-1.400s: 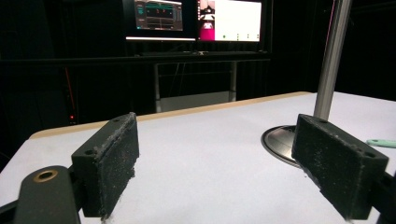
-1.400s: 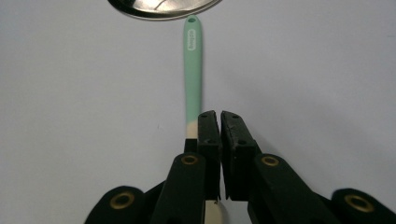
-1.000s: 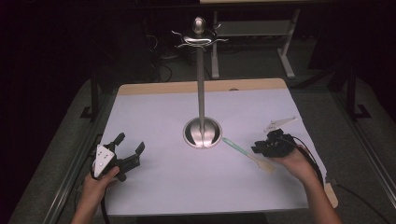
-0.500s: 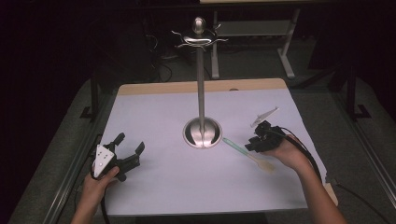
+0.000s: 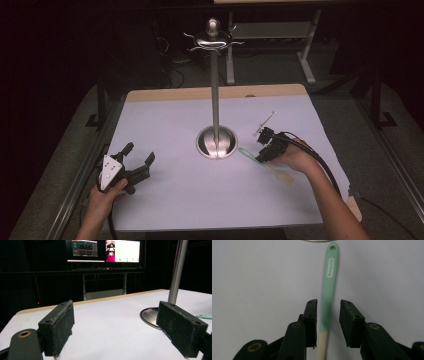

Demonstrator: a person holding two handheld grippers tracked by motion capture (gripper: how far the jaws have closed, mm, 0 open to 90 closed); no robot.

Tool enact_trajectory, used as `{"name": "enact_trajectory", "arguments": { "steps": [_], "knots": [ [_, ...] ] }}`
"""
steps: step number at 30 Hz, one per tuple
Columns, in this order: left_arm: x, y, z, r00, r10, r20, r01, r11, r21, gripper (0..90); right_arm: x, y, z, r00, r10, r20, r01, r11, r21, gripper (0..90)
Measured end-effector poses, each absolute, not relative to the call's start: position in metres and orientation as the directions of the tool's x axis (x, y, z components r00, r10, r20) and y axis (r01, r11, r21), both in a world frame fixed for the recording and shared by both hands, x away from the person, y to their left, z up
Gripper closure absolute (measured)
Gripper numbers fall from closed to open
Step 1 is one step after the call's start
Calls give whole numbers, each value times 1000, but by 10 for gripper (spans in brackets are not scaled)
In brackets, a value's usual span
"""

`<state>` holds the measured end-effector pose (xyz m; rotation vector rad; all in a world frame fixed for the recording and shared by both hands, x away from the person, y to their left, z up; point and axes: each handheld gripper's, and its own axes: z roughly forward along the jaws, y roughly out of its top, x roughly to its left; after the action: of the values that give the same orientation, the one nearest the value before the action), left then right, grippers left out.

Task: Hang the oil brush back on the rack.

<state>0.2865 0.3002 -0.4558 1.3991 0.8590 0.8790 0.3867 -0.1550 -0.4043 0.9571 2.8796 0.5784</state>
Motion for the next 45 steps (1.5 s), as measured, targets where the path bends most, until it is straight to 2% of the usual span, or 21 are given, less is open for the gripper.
{"name": "enact_trajectory", "arguments": {
  "steps": [17,24,34,45],
  "knots": [
    [287,300,-456,440,898,15,-6,-14,1000,146,396,-144,-420,-791,605,92,605,751,263,724],
    [287,300,-456,440,898,16,-5,-15,1000,145,401,-129,-417,-785,616,64,618,771,154,737],
    [287,300,-456,440,898,18,-4,-18,1000,146,406,-120,-417,-790,612,37,613,786,83,762],
    [287,300,-456,440,898,18,-4,-18,1000,145,406,-119,-417,-784,621,32,621,780,79,793]
  ]
}}
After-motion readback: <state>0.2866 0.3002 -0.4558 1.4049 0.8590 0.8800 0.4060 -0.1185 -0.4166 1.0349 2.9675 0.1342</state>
